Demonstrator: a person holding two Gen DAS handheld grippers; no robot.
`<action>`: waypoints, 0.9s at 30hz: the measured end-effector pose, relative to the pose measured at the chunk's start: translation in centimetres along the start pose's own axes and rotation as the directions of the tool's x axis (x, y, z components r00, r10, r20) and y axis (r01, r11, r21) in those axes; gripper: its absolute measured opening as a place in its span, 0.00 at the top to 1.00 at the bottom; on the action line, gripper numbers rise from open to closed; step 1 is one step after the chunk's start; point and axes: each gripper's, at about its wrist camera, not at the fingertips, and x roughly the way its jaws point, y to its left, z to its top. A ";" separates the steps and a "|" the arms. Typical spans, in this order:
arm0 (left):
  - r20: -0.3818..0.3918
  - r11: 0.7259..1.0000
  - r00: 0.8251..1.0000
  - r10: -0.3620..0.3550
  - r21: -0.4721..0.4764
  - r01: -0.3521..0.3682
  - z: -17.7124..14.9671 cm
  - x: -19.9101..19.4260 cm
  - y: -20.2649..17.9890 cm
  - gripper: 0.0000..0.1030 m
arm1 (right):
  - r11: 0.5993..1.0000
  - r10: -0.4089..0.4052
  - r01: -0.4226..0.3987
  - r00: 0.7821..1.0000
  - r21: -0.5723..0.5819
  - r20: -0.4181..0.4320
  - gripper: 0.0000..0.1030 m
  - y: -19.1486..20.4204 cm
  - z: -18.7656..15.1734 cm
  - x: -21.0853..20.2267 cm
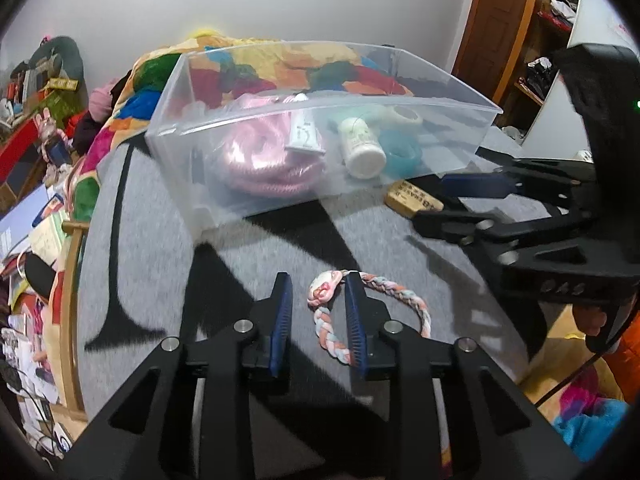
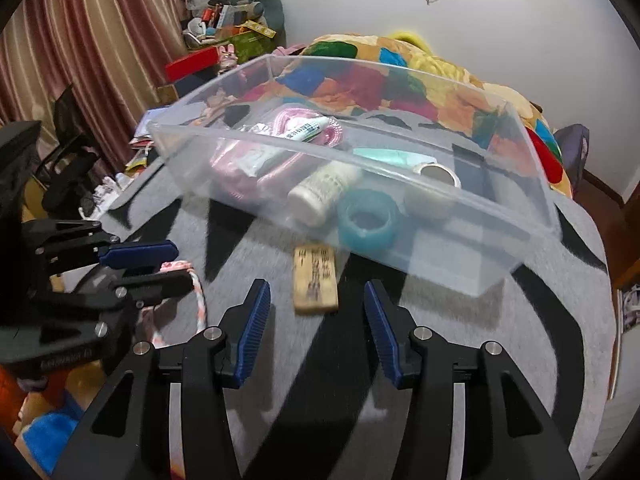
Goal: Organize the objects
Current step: 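Drop braided rope bracelet with left gripper while right drops wooden eraser into box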
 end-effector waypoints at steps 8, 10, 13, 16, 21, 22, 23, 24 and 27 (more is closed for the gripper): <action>0.038 1.000 0.999 0.008 -0.021 -0.007 -0.2 -0.7 0.3 0.89 | 1.000 0.020 -0.021 1.000 0.018 0.013 0.79 -0.1 -0.5 0.1; 0.050 1.000 0.999 0.009 -0.030 -0.007 -0.2 -1.2 0.4 0.89 | 1.000 0.013 -0.014 1.000 0.020 0.024 0.79 -0.3 -0.8 -0.6; 0.078 0.999 0.997 0.015 -0.039 -0.012 0.4 -2.3 0.6 0.89 | 0.999 0.024 -0.026 0.998 0.035 0.057 0.79 -0.7 -0.9 -2.2; 0.116 0.999 0.993 0.004 -0.041 0.001 1.2 -3.8 0.8 0.89 | 0.999 0.017 -0.021 0.995 0.036 0.100 0.79 -0.7 -0.8 -4.0; 0.176 1.000 0.984 0.002 -0.030 0.004 3.0 -5.8 0.6 0.89 | 0.999 -0.039 0.039 0.978 0.006 0.206 0.79 -0.1 0.5 -7.3; 0.187 1.000 0.982 0.004 -0.029 0.002 3.6 -6.2 0.7 0.89 | 0.999 -0.049 0.050 0.973 0.002 0.225 0.79 -0.1 0.9 -7.7; 0.198 1.000 0.980 0.006 -0.030 0.000 4.1 -6.5 0.8 0.89 | 0.998 -0.057 0.059 0.968 -0.001 0.242 0.79 -0.1 1.3 -8.3; 0.208 1.000 0.978 0.007 -0.031 0.000 4.8 -6.8 0.8 0.89 | 0.998 -0.065 0.068 0.964 -0.001 0.259 0.79 -0.1 1.7 -8.7; 0.239 1.000 0.971 0.013 -0.021 -0.008 6.5 -7.3 0.9 0.89 | 0.994 -0.104 0.107 0.949 0.006 0.297 0.79 -0.2 2.9 -9.8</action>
